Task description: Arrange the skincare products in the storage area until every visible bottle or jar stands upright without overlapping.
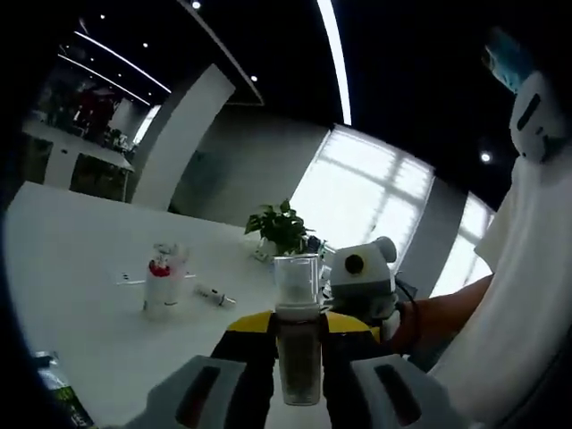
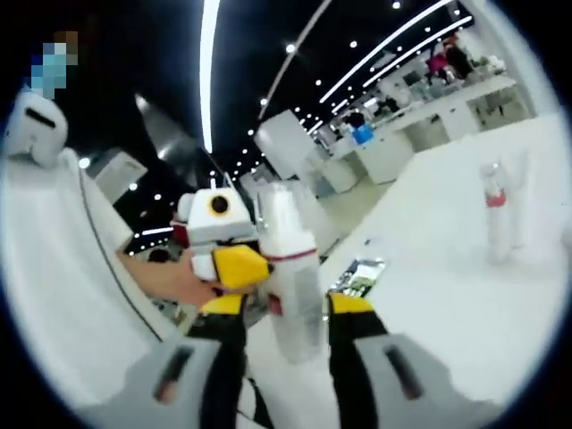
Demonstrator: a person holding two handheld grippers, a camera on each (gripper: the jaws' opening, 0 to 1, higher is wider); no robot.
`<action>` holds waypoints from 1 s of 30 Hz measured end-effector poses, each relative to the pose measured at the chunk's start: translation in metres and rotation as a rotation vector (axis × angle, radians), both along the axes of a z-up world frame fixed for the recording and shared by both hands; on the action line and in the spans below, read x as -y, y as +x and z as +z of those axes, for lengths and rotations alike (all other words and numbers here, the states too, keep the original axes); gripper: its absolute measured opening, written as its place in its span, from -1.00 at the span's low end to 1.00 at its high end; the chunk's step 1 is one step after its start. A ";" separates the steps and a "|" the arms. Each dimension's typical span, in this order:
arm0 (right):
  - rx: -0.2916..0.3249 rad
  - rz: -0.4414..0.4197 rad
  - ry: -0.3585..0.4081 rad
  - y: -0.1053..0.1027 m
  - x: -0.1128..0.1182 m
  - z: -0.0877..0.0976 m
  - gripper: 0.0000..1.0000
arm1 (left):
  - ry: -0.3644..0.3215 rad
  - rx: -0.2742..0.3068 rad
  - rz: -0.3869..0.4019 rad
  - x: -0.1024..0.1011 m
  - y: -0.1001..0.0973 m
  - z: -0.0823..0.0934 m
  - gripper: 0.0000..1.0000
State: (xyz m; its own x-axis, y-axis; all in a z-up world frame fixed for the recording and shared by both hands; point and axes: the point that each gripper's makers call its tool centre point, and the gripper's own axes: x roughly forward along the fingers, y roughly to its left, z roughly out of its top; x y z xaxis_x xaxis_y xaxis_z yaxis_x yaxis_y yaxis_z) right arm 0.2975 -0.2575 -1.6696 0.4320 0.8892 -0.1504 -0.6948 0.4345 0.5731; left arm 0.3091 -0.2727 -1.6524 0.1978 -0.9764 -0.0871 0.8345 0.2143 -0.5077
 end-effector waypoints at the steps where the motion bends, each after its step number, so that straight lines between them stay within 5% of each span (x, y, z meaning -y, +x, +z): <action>1: 0.006 -0.018 -0.006 0.002 0.004 0.000 -0.21 | 0.012 0.008 0.009 -0.001 0.002 -0.002 -0.64; 13: 0.049 -0.104 -0.142 0.016 0.018 0.010 -0.14 | 0.158 0.130 0.039 -0.008 0.006 -0.020 -0.63; 23: -0.007 -0.161 -0.136 0.031 0.003 0.028 -0.36 | 0.237 0.200 0.076 -0.011 0.014 -0.023 -0.63; 30: -0.072 -0.258 -0.178 0.043 0.007 0.013 -0.52 | 0.341 0.267 0.108 -0.013 0.017 -0.032 -0.63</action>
State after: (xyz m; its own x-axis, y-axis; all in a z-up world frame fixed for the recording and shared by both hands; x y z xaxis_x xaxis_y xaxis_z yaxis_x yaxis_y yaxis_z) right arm 0.3406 -0.2648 -1.6562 0.6223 0.7088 -0.3320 -0.5090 0.6887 0.5163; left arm 0.3264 -0.2599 -1.6840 0.3564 -0.8730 -0.3329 0.8902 0.4256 -0.1628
